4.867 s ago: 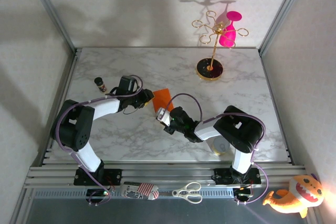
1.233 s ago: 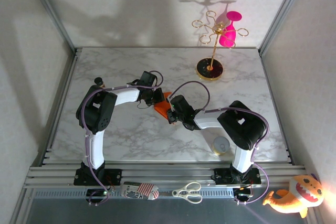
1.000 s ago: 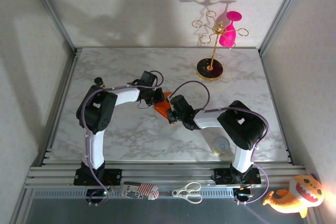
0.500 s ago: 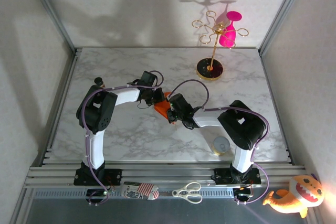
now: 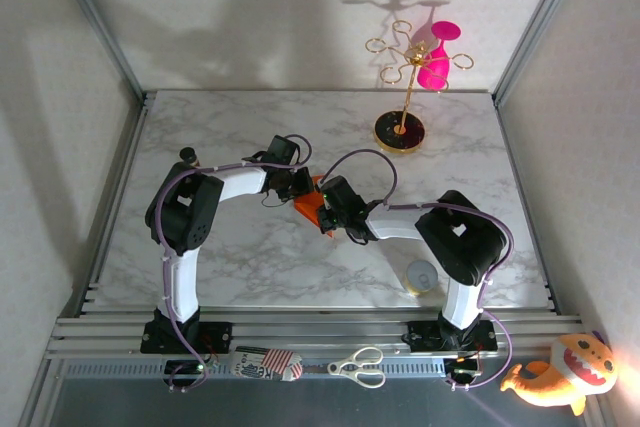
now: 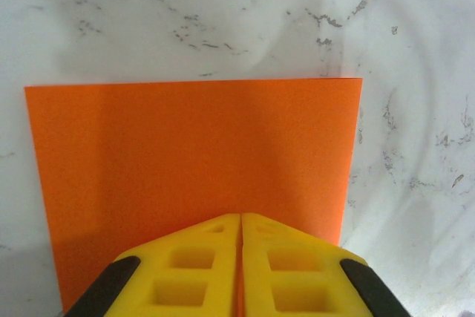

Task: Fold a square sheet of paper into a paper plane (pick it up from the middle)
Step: Third fold the triangle at the center of the table.

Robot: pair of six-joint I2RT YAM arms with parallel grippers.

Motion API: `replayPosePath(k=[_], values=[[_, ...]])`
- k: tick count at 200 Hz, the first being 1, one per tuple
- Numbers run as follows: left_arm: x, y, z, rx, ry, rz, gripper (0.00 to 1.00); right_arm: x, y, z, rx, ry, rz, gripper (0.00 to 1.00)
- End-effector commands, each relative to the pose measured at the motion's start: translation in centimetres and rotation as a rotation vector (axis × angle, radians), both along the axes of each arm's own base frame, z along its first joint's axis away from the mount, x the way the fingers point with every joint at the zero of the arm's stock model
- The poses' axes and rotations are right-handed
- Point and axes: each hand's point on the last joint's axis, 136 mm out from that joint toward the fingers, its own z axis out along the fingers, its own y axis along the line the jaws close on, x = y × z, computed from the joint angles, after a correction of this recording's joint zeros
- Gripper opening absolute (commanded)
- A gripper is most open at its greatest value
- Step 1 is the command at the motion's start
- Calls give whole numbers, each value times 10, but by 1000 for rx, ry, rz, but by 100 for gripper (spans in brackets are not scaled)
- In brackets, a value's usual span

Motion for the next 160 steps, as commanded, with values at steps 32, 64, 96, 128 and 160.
replayPosePath(k=[32, 64, 96, 128, 160], values=[[-28, 11, -42, 106, 116, -16, 9, 4, -3, -8, -16, 30, -24, 0], [-25, 10, -33, 93, 101, -9, 10, 2, -6, -13, -30, 41, -29, 0], [-12, 5, -1, 34, 47, 19, 14, 0, -8, -18, -36, 53, -32, 0], [1, 13, 42, -66, -26, 111, 25, -1, -10, -20, -37, 59, -36, 0], [-10, 28, 53, -114, -30, 180, 25, -1, -9, -20, -29, 62, -34, 0]])
